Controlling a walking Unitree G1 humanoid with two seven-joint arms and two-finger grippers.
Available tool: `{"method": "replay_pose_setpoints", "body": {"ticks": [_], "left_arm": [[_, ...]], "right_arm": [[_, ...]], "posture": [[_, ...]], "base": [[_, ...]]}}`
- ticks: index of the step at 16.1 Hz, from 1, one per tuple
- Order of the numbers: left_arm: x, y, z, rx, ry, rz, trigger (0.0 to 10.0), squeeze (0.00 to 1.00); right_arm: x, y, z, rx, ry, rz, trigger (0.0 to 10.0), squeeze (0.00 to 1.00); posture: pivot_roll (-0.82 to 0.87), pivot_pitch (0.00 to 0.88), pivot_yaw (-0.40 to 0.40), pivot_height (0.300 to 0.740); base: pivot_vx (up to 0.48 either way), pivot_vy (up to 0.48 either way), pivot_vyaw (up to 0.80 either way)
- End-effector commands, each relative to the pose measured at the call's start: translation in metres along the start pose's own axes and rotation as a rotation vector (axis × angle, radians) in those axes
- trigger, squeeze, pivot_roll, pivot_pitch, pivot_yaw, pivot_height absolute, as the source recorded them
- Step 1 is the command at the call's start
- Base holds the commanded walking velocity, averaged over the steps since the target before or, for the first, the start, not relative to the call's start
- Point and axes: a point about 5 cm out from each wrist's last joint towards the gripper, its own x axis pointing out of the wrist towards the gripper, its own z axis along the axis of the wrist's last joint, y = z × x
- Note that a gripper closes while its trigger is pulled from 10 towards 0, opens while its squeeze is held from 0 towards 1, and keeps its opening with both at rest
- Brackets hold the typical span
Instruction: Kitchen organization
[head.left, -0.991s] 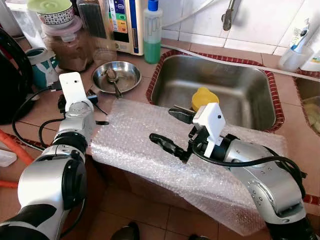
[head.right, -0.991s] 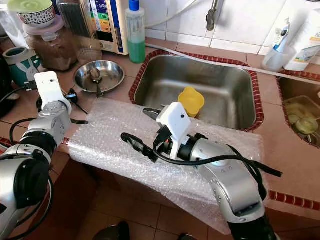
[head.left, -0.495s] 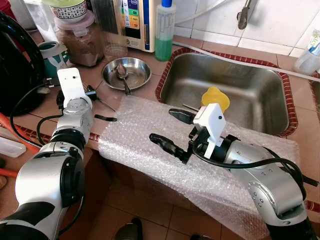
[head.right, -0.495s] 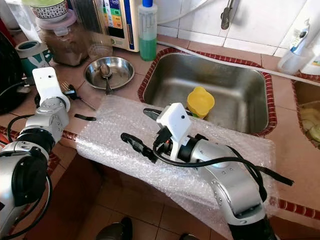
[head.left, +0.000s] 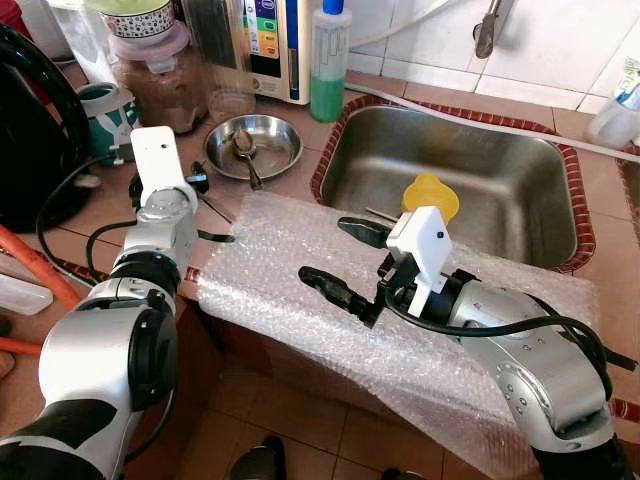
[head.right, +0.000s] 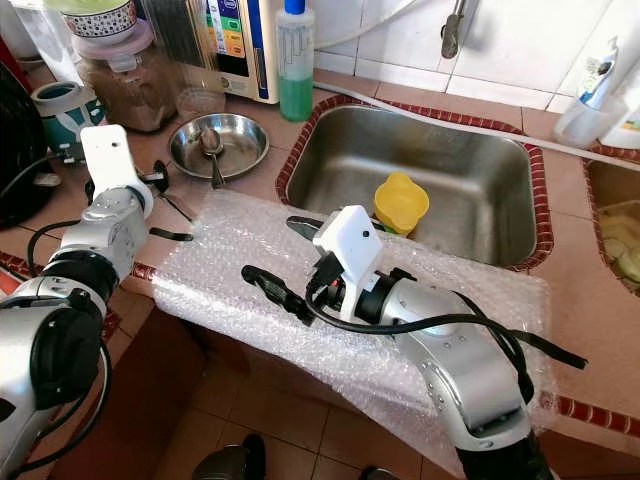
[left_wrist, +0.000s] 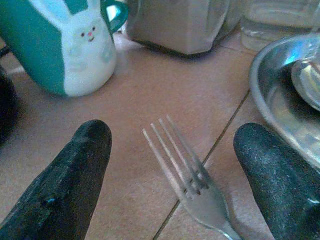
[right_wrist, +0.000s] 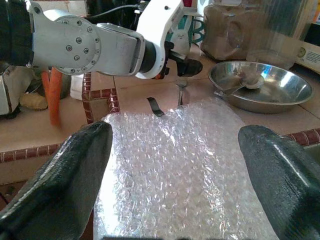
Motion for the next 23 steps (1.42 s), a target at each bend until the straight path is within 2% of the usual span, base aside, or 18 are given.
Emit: {"method": "replay_pose_setpoints", "body": {"ticks": [1, 7, 8, 9, 15, 23], "left_arm": [[0.0, -0.003, 0.002, 0.001, 0.002, -0.007, 10.0, 0.0], [-0.002, 0.001, -0.027, -0.02, 0.111, -0.027, 9.8, 0.0], [-0.003, 0.002, -0.032, -0.015, 0.13, -0.027, 4.3, 0.0], [-0.004, 0.003, -0.037, -0.003, 0.147, -0.029, 0.0, 0.0], [-0.004, 0.01, -0.045, 0.032, 0.164, -0.017, 0.0, 0.0], [-0.007, 0.019, -0.061, -0.013, 0.191, 0.019, 0.0, 0.0]], "right_arm": [[-0.002, 0.002, 0.002, -0.003, -0.003, 0.003, 10.0, 0.0], [-0.004, 0.002, 0.002, -0.003, 0.003, 0.002, 10.0, 0.0], [-0.004, 0.002, 0.002, -0.004, 0.003, 0.0, 10.0, 0.0], [-0.005, 0.002, 0.002, -0.003, 0.004, -0.002, 10.0, 0.0], [-0.005, 0.002, 0.002, 0.0, 0.007, -0.005, 10.0, 0.0], [-0.004, 0.003, 0.001, 0.002, 0.008, -0.002, 10.0, 0.0]], "posture": [[-0.1, 0.18, 0.01, 0.74], [-0.12, 0.181, 0.013, 0.74], [-0.12, 0.182, 0.014, 0.74], [-0.12, 0.184, 0.014, 0.74], [-0.11, 0.188, 0.015, 0.74], [-0.1, 0.188, 0.012, 0.74]], "base": [[0.0, 0.0, 0.0], [0.0, 0.0, 0.0], [0.0, 0.0, 0.0], [0.0, 0.0, 0.0], [0.0, 0.0, 0.0], [0.0, 0.0, 0.0]]}}
